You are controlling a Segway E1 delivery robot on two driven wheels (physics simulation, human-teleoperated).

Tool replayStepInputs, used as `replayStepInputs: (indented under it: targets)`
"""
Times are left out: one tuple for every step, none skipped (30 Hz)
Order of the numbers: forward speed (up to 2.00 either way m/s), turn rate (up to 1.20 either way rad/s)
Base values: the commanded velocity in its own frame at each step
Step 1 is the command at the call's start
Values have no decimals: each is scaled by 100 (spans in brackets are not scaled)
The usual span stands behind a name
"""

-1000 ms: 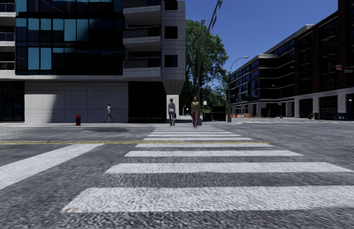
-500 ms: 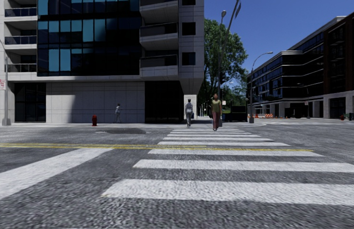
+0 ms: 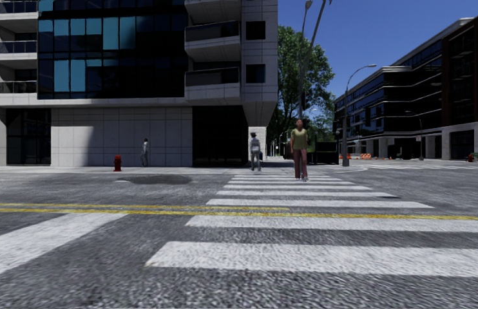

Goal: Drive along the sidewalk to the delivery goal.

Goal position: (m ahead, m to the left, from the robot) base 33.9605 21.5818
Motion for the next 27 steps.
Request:
replayStepInputs:
  targets:
    - [200, 0]
    - [200, 0]
    - [200, 0]
    - [200, 0]
    - [200, 0]
    - [200, 0]
    - [200, 0]
    - [200, 0]
    - [200, 0]
    - [200, 0]
    - [200, 0]
    - [200, 0]
    - [200, 0]
    - [200, 0]
    - [200, 0]
    - [200, 0]
    - [200, 0]
    - [200, 0]
    - [200, 0]
    - [200, 0]
    - [200, 0]
    - [200, 0]
    - [200, 0]
    - [200, 0]
    - [200, 0]
    - [200, 0]
    - [200, 0]
